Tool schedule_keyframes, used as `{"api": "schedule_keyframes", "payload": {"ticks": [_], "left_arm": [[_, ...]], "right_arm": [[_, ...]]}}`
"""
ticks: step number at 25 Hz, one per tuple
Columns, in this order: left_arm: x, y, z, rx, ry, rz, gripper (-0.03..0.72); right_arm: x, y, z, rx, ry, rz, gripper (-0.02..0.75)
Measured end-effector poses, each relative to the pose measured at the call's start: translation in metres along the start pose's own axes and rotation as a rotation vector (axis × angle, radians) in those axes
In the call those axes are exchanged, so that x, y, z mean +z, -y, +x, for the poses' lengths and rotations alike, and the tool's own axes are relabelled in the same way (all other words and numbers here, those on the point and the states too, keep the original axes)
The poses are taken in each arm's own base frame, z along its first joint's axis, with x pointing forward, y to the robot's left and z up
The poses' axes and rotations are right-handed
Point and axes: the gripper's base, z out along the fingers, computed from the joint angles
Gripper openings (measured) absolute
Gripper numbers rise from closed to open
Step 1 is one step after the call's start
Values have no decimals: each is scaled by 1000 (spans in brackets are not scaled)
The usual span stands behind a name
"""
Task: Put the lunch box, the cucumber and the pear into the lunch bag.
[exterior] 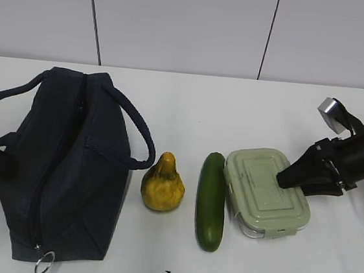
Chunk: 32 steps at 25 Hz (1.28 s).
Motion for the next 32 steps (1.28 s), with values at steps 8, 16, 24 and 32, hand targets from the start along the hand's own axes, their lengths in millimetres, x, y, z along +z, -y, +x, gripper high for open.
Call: {"api": "schedule_keyframes", "payload": {"ticks": [8, 16, 24, 32], "left_arm": [[4, -1, -2, 11, 7, 19, -11], [4, -1, -3, 14, 10, 22, -12], [4, -1, -3, 13, 10, 22, -12], [4, -1, -3, 13, 11, 23, -12]], "right_arm": [[0, 0, 0, 1, 3, 1, 385], [0, 0, 0, 2, 4, 0, 384], [-1, 0, -2, 5, 13, 3, 384], [-16, -5, -24, 11, 77, 64, 382]]}}
